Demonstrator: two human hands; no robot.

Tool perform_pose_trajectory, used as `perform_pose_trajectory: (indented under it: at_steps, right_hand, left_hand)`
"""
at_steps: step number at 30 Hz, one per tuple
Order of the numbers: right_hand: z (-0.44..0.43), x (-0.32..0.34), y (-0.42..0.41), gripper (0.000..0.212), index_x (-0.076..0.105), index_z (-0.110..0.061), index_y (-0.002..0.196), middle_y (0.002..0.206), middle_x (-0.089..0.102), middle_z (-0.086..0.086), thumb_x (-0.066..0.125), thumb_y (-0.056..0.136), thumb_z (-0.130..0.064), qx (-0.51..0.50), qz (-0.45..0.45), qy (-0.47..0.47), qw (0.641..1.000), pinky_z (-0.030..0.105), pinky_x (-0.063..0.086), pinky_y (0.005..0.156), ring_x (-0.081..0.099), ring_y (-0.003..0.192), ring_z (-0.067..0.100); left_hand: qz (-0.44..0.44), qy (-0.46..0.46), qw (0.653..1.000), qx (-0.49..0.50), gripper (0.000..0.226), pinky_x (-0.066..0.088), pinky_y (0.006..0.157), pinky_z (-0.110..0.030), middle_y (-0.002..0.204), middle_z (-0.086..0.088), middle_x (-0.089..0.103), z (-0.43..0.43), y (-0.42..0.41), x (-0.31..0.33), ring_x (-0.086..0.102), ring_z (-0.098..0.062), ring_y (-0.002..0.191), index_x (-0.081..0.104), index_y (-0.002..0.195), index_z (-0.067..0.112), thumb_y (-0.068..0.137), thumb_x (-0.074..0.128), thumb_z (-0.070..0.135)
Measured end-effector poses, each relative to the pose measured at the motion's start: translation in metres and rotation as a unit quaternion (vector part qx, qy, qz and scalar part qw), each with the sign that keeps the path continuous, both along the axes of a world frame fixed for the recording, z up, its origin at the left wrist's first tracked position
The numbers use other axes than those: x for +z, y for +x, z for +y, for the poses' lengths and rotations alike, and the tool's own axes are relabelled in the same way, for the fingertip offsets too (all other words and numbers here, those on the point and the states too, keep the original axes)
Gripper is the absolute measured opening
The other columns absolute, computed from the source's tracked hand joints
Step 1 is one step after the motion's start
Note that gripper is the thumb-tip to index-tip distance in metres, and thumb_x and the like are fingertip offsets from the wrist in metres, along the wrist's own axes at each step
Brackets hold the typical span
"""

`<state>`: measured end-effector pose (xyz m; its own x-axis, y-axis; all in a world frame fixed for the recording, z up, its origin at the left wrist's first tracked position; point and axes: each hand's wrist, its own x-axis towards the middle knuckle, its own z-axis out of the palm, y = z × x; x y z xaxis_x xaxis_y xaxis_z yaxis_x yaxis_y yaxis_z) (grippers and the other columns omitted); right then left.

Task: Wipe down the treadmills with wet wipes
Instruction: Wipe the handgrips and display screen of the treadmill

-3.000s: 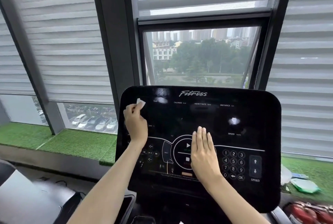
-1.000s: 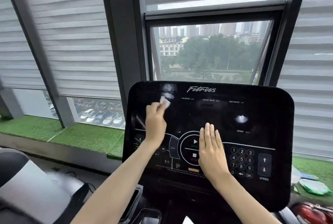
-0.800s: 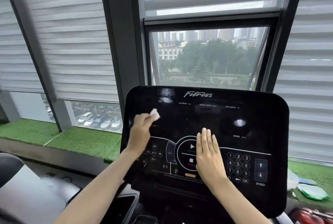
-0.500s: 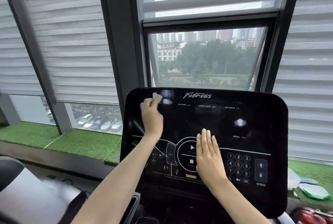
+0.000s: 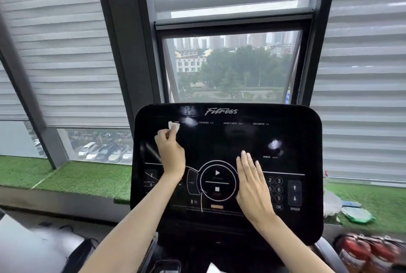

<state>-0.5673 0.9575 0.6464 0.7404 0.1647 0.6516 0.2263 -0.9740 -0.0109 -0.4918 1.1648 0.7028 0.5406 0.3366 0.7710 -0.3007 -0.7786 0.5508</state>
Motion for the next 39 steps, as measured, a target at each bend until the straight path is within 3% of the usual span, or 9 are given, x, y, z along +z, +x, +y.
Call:
perform_pose_trajectory:
  at_steps: [5, 9, 13, 16, 20, 24, 31, 37, 39]
  right_hand:
    - [-0.003, -0.008, -0.001, 0.062, 0.04, 0.008, 0.139, 0.151, 0.034, 0.023, 0.024, 0.079, 0.005, -0.011, -0.002, 0.003, 1.0, 0.042, 0.011, 0.118, 0.028, 0.143, 0.032]
    - [-0.001, -0.007, -0.001, 0.066, 0.039, 0.01, 0.139, 0.15, 0.034, 0.025, 0.051, 0.074, 0.014, -0.001, 0.002, 0.001, 1.0, 0.044, 0.01, 0.118, 0.028, 0.142, 0.035]
    - [-0.001, -0.007, 0.001, 0.075, 0.041, 0.012, 0.138, 0.148, 0.036, 0.028, 0.062, 0.066, 0.016, -0.006, 0.014, -0.01, 1.0, 0.046, 0.011, 0.117, 0.032, 0.14, 0.038]
    - [0.0, -0.009, 0.002, 0.073, 0.041, 0.012, 0.137, 0.147, 0.036, 0.029, 0.06, 0.066, 0.014, -0.016, 0.013, -0.022, 1.0, 0.047, 0.011, 0.117, 0.032, 0.14, 0.039]
    - [-0.001, -0.011, 0.004, 0.06, 0.038, 0.013, 0.138, 0.148, 0.033, 0.03, 0.035, 0.079, 0.009, -0.018, -0.011, -0.04, 0.999, 0.048, 0.011, 0.117, 0.032, 0.139, 0.04]
    - [-0.001, -0.011, 0.003, 0.064, 0.037, 0.014, 0.138, 0.147, 0.033, 0.032, 0.042, 0.074, 0.01, -0.012, -0.006, -0.042, 0.999, 0.049, 0.014, 0.116, 0.031, 0.139, 0.041]
    - [0.001, -0.009, 0.004, 0.075, 0.039, 0.014, 0.138, 0.147, 0.035, 0.032, 0.06, 0.066, 0.013, -0.021, 0.011, -0.039, 0.999, 0.05, 0.016, 0.115, 0.033, 0.139, 0.042]
    - [-0.002, -0.011, 0.005, 0.063, 0.036, 0.014, 0.138, 0.147, 0.032, 0.032, 0.041, 0.075, 0.012, -0.011, 0.001, -0.044, 0.999, 0.047, 0.01, 0.117, 0.032, 0.139, 0.042]
    - [-0.001, -0.01, 0.004, 0.068, 0.037, 0.015, 0.137, 0.147, 0.034, 0.033, 0.051, 0.07, 0.013, -0.009, 0.005, -0.043, 0.999, 0.047, 0.01, 0.116, 0.032, 0.138, 0.042]
  left_hand:
    - [-0.007, 0.181, 0.969, -0.165, 0.055, 0.047, 0.08, -0.019, 0.108, -0.002, 0.055, -0.064, -0.027, -0.018, 0.041, -0.013, 0.095, 0.055, 0.133, 0.007, 0.082, 0.055, -0.013]
    - [-0.064, 0.393, 0.899, -0.185, 0.034, 0.051, 0.085, -0.023, 0.111, -0.003, 0.054, -0.018, -0.025, -0.041, 0.051, -0.017, 0.095, 0.059, 0.126, 0.004, 0.095, 0.046, 0.009]
    - [0.013, 0.116, 0.992, -0.051, 0.036, 0.048, 0.087, -0.033, 0.107, -0.004, 0.053, 0.029, -0.015, -0.032, 0.051, -0.015, 0.101, 0.062, 0.121, 0.007, 0.091, 0.052, -0.01]
    - [0.008, -0.039, 0.998, 0.039, 0.059, 0.044, 0.081, -0.029, 0.104, -0.016, 0.052, 0.008, -0.006, -0.019, 0.045, -0.027, 0.095, 0.059, 0.128, 0.005, 0.078, 0.05, -0.026]
    - [-0.02, 0.114, 0.99, -0.084, 0.054, 0.042, 0.091, -0.017, 0.103, -0.007, 0.053, -0.046, -0.024, -0.034, 0.044, -0.021, 0.093, 0.057, 0.13, 0.007, 0.082, 0.05, -0.017]
    - [-0.061, 0.337, 0.923, -0.176, 0.045, 0.056, 0.076, -0.03, 0.109, -0.006, 0.051, -0.017, -0.032, -0.061, 0.049, -0.021, 0.093, 0.057, 0.13, 0.001, 0.087, 0.052, -0.009]
    - [0.022, -0.005, 0.999, 0.024, 0.063, 0.045, 0.082, -0.03, 0.104, -0.019, 0.05, 0.019, -0.029, -0.049, 0.045, -0.027, 0.096, 0.053, 0.133, 0.001, 0.076, 0.05, -0.026]
    - [-0.029, 0.308, 0.935, -0.175, 0.057, 0.049, 0.09, -0.021, 0.106, -0.009, 0.058, -0.014, -0.046, -0.072, 0.05, -0.018, 0.094, 0.053, 0.134, 0.001, 0.081, 0.06, -0.017]
    - [-0.001, 0.263, 0.949, -0.172, 0.046, 0.05, 0.092, -0.027, 0.106, -0.008, 0.056, 0.01, -0.043, -0.068, 0.047, -0.008, 0.096, 0.057, 0.129, 0.001, 0.086, 0.056, -0.014]
